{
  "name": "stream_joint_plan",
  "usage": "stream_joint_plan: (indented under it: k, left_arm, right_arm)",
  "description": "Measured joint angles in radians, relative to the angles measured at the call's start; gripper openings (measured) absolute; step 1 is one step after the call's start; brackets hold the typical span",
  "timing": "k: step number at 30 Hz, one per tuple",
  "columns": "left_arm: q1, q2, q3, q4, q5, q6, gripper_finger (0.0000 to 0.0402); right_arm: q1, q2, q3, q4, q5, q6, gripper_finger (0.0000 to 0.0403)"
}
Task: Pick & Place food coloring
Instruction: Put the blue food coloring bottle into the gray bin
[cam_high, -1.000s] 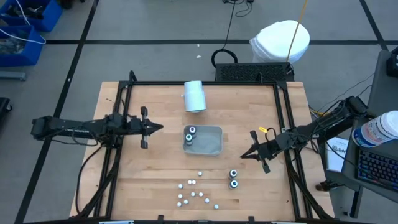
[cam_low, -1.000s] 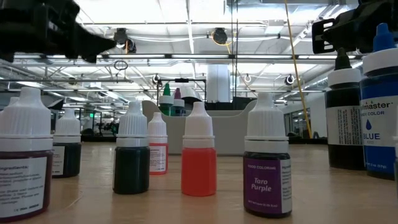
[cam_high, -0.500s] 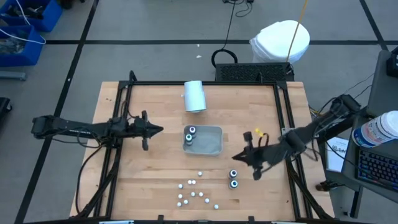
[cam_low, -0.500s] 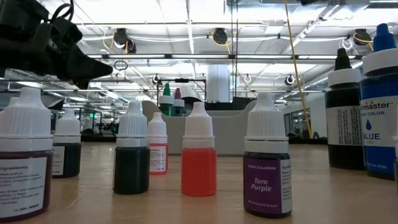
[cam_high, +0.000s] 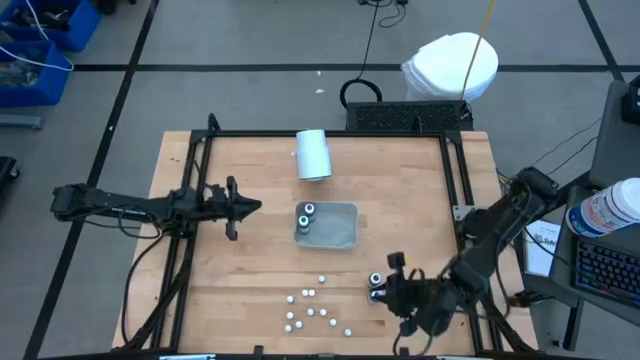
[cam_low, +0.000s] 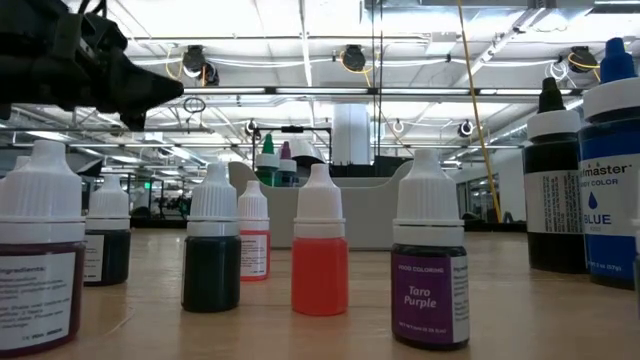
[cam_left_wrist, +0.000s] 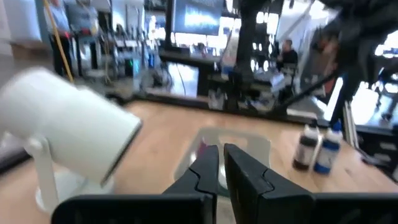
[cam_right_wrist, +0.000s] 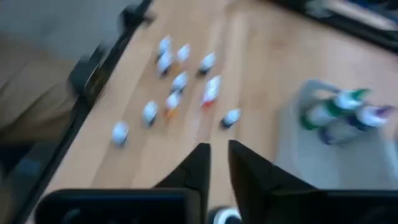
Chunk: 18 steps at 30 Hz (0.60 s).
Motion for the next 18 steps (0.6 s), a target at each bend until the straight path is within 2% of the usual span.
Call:
stream_joint_plan:
  k: [4,7,12,18]
  left_arm:
    - [0.000,0.000,0.000,-0.075,0.026,-0.028,0.0035]
    - [0.000,0.001,0.000,-0.109,0.026,-0.053,0.0035]
    - [0.000,0.005,0.000,-0.143,0.047,-0.086,0.0035]
    - [0.000,0.005,0.000,-0.144,0.082,-0.085,0.0035]
  right_arm:
    - [0.050,0.050,0.054,0.042,0.065,0.081,0.0120]
    - [0.072,0.089,0.110,0.071,0.099,0.104,0.0138]
    - [0.092,0.149,0.227,-0.088,0.124,0.232,0.0136]
    - [0.152,0.163,0.284,-0.296,0.129,0.534,0.0125]
